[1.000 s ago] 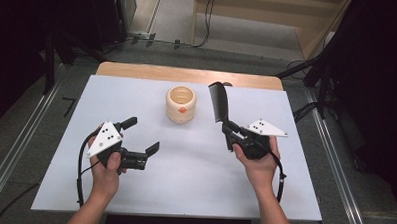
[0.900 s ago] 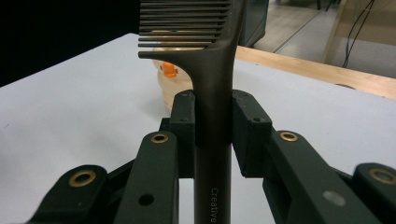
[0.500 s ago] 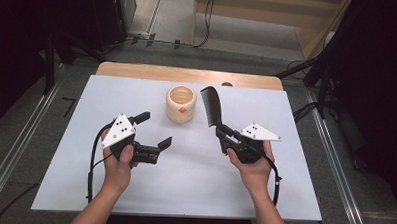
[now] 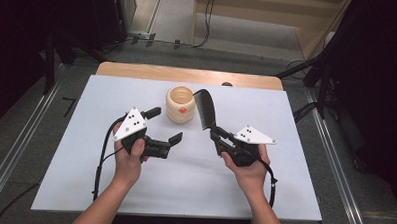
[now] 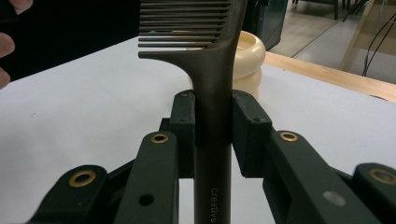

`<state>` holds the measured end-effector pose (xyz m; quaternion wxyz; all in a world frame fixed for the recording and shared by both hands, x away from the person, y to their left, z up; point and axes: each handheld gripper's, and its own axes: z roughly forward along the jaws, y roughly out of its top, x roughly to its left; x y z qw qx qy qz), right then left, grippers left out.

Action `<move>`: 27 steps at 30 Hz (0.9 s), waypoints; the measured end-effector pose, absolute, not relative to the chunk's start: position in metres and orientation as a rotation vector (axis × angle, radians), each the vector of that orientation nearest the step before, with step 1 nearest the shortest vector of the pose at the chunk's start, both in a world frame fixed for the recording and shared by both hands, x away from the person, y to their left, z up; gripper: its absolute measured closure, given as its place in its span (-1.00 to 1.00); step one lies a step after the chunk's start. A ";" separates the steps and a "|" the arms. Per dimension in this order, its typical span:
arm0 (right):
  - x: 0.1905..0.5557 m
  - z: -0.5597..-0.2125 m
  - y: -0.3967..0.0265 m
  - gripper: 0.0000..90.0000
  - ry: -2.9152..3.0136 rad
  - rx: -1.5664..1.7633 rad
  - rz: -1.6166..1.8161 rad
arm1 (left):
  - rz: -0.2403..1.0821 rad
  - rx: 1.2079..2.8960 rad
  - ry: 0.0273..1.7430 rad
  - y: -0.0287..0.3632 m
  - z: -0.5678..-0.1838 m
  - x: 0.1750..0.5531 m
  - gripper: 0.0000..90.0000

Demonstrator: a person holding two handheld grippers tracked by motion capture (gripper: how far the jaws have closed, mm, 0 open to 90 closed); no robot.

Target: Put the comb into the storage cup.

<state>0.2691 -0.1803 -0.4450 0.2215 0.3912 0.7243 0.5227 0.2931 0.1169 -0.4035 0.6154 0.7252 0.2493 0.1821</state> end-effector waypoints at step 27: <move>0.255 -0.445 -0.149 0.56 2.048 0.966 1.452 | 0.337 1.622 0.627 0.095 -0.400 0.302 -0.82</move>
